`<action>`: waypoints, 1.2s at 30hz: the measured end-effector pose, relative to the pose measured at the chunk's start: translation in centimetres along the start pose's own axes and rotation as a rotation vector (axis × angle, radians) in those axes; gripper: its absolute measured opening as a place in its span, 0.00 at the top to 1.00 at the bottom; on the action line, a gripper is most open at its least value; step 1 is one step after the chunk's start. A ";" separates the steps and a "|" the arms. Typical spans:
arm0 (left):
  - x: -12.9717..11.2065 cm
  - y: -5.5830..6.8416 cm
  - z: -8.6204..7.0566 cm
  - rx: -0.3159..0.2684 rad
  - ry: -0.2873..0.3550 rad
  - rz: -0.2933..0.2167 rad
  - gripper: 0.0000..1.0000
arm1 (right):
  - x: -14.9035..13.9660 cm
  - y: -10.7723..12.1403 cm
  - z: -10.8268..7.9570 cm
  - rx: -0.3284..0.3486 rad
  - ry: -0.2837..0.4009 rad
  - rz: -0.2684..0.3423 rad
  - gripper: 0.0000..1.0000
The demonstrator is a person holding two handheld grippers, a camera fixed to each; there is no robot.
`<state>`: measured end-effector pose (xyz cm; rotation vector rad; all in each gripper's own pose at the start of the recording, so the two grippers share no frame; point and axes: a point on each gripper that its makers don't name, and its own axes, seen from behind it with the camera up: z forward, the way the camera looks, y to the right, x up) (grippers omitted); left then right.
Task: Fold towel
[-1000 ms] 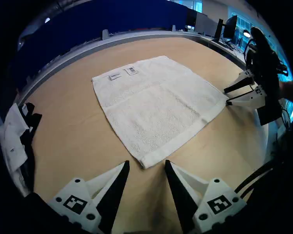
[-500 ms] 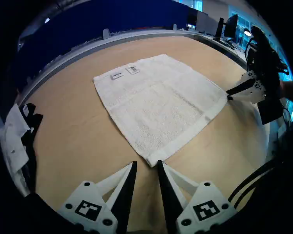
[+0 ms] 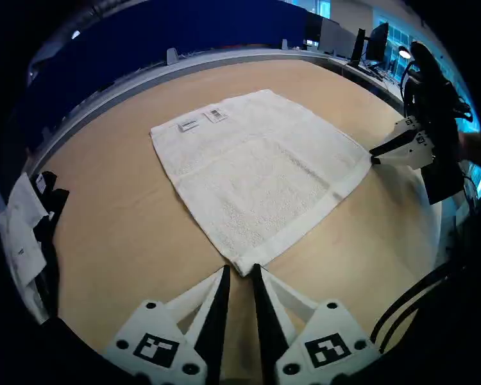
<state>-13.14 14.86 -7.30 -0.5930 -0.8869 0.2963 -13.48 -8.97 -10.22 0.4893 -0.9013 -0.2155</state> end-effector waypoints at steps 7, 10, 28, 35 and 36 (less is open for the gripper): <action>-0.1 -0.1 0.0 0.018 0.011 -0.011 0.91 | 0.1 -0.2 -0.1 0.006 0.004 0.003 0.89; -0.2 0.2 -0.1 0.006 0.010 -0.017 0.92 | 0.2 -0.2 -0.1 0.005 0.007 0.008 0.90; 0.6 1.2 -2.7 -0.019 0.024 -0.064 0.92 | 1.6 -0.4 -2.1 0.011 0.041 0.007 0.91; 1.7 1.3 -4.9 -0.021 0.032 -0.082 0.92 | 3.6 -0.7 -4.7 0.007 0.086 0.009 0.91; 1.9 1.3 -5.3 -0.021 0.034 -0.085 0.92 | 3.8 -0.8 -5.2 0.008 0.093 0.009 0.91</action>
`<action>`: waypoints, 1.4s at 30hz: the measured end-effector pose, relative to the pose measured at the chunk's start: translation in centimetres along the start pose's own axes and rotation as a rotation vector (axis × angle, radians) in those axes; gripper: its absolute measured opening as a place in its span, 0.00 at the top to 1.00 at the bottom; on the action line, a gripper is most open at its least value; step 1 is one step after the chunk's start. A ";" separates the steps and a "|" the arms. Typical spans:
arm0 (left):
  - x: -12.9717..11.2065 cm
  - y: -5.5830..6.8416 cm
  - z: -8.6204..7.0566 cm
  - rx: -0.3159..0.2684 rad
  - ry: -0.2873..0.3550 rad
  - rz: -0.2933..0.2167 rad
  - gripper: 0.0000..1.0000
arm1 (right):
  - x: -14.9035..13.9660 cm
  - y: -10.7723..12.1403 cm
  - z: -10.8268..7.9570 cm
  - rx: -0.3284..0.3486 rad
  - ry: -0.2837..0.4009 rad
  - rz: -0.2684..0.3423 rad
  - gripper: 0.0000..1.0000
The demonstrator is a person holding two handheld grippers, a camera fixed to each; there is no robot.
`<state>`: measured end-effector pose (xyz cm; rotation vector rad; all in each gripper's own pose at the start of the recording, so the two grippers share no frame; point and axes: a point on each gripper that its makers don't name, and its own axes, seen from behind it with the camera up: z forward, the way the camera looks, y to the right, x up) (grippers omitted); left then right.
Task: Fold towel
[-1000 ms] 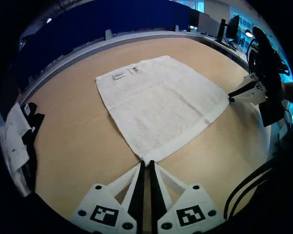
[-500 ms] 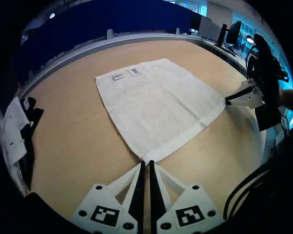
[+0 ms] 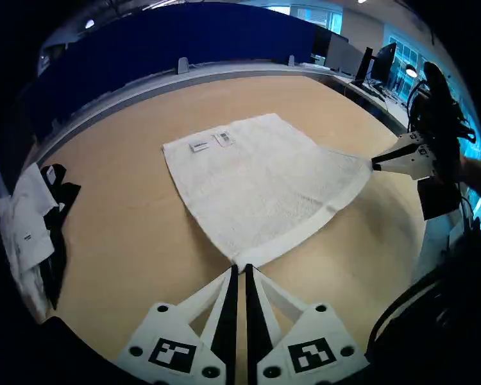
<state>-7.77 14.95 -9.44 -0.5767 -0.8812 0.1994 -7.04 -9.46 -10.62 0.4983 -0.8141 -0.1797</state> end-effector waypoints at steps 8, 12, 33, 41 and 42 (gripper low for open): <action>1.9 0.3 -2.8 0.009 0.025 -0.006 0.92 | 2.0 -0.9 -3.2 0.004 0.040 0.005 0.91; 2.6 0.5 -4.3 0.012 0.033 -0.002 0.92 | 3.0 -1.3 -4.9 0.005 0.060 0.020 0.92; 3.6 1.8 -7.2 0.001 0.047 -0.047 0.92 | 4.2 -1.2 -7.5 0.001 0.058 0.020 0.92; 5.3 0.5 -5.8 0.028 0.062 -0.028 0.92 | 5.3 -0.4 -6.0 -0.002 0.041 0.009 0.92; 5.5 0.3 -5.5 0.031 0.063 -0.028 0.92 | 5.6 -0.1 -5.7 -0.003 0.041 0.008 0.92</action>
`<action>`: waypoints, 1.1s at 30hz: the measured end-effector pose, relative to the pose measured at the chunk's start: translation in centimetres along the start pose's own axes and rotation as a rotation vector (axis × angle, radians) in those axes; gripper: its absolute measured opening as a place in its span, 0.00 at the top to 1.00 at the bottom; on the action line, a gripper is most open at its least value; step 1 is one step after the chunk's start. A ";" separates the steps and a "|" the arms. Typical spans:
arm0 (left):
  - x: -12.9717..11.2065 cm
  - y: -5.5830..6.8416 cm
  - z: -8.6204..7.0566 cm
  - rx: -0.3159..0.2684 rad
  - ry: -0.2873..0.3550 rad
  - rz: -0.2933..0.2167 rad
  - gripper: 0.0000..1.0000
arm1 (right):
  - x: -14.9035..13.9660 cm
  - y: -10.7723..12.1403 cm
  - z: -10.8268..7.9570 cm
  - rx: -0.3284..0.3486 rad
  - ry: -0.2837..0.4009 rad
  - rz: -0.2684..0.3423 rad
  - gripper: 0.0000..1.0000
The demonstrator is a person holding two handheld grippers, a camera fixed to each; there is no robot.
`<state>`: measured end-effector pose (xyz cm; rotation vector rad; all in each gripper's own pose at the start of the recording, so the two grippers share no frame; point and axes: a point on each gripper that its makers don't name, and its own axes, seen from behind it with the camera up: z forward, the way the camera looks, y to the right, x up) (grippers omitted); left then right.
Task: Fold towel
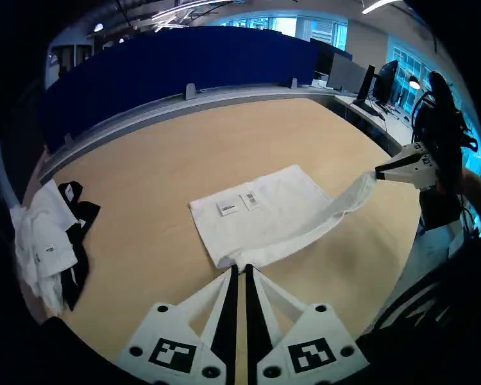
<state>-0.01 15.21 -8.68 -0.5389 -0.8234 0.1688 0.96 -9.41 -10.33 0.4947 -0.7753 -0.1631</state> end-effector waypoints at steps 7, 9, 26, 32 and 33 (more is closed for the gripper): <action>1.3 -1.5 1.8 0.016 -0.001 -0.006 0.92 | 1.9 1.9 2.3 -0.007 0.009 0.000 0.92; 1.7 -2.0 2.4 0.020 -0.003 -0.012 0.92 | 2.4 2.5 3.2 -0.008 0.010 0.003 0.92; 0.8 -4.7 9.8 0.020 -0.077 -0.004 0.92 | 1.0 5.5 10.5 -0.002 -0.081 0.056 0.92; 0.0 -5.0 11.4 0.017 -0.094 -0.017 0.92 | 0.5 5.9 12.0 -0.009 -0.092 0.083 0.92; -0.1 -5.1 11.7 0.018 -0.095 -0.020 0.92 | 0.5 6.0 12.2 -0.011 -0.092 0.084 0.92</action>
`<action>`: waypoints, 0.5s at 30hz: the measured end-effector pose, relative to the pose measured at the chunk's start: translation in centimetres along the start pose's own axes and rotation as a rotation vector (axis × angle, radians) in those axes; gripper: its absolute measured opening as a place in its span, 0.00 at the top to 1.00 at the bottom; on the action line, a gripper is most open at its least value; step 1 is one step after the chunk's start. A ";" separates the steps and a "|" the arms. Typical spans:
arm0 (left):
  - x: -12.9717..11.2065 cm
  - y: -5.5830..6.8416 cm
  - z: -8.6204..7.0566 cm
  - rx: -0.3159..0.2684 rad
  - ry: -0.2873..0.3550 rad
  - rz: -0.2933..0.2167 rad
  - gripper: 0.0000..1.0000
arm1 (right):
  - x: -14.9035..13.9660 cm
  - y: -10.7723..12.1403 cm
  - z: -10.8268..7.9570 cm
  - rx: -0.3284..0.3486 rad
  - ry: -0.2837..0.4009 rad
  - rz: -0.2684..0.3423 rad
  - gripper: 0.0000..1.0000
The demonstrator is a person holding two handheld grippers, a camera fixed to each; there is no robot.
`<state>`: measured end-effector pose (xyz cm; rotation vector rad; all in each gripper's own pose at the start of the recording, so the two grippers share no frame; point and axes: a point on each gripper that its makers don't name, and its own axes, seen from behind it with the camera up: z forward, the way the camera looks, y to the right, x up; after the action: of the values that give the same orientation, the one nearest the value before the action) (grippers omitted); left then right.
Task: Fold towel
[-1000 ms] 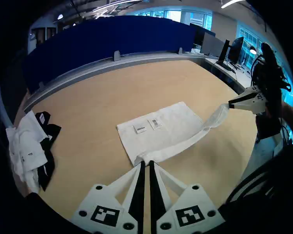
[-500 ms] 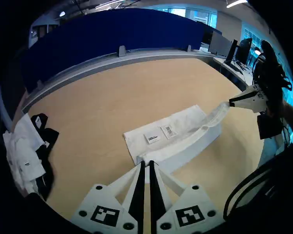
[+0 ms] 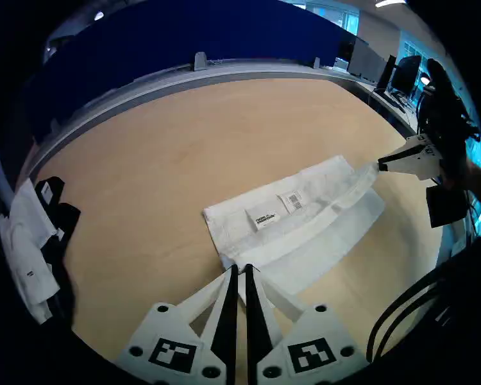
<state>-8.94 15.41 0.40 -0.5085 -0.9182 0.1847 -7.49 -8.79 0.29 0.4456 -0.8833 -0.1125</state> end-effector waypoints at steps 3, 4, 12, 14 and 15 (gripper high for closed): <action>0.1 -0.3 0.6 0.006 0.002 -0.007 0.92 | 0.2 0.2 0.5 -0.005 -0.002 0.002 0.92; 0.2 -0.4 0.8 0.007 0.003 -0.009 0.92 | 0.2 0.3 0.7 -0.007 -0.004 0.003 0.92; 0.9 -1.3 2.1 0.024 0.004 -0.019 0.92 | 0.4 0.9 2.5 -0.020 -0.022 0.019 0.90; 0.9 -1.5 2.4 0.028 0.000 -0.021 0.91 | 0.3 1.0 2.9 -0.025 -0.026 0.024 0.90; 0.8 -1.5 2.5 0.031 -0.003 -0.020 0.91 | 0.4 1.0 3.0 -0.026 -0.027 0.027 0.90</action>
<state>-10.54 15.25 3.01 -0.4700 -0.9215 0.1811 -9.66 -9.01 2.65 0.4083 -0.9128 -0.1051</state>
